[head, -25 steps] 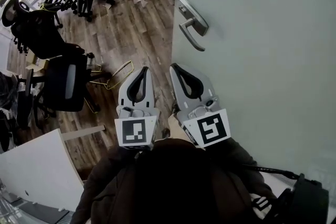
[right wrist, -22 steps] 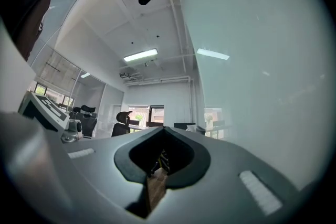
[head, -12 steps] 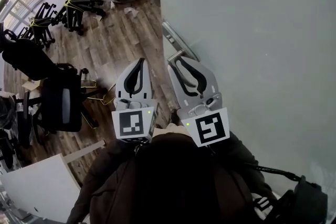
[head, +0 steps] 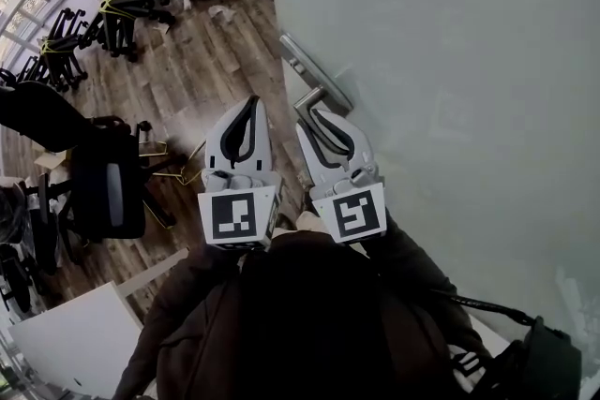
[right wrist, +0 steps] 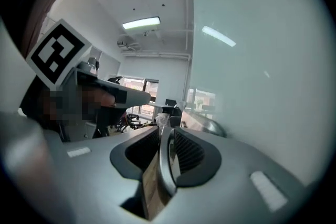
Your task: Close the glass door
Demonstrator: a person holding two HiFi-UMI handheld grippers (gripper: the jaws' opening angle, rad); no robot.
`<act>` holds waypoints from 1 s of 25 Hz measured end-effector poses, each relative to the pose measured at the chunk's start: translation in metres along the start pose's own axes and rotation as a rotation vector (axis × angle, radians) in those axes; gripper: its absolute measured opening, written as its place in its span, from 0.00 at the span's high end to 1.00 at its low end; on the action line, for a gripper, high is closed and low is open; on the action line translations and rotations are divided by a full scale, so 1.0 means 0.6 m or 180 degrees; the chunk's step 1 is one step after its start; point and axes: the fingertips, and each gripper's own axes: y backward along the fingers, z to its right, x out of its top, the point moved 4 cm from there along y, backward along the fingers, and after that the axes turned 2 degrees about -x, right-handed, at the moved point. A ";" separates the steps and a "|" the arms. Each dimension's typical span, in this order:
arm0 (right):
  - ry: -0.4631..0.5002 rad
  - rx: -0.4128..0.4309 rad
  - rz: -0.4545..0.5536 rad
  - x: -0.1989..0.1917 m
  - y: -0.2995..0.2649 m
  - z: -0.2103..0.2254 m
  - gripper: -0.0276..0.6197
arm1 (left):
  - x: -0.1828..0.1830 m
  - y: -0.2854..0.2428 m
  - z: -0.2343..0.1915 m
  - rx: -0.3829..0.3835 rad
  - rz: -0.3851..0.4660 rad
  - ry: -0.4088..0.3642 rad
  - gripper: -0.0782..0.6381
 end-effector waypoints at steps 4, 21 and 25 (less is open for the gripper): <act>-0.0033 -0.0041 0.0015 -0.018 0.011 0.001 0.83 | -0.012 0.008 0.018 -0.0093 -0.0030 0.0005 0.90; -0.0362 0.0239 -0.0044 -0.011 0.025 -0.033 0.86 | -0.010 0.108 -0.006 0.0083 -0.0021 -0.0002 0.90; -0.0361 0.0340 -0.0015 -0.009 0.026 -0.048 0.86 | -0.020 0.149 -0.014 0.0182 -0.0075 -0.0027 0.90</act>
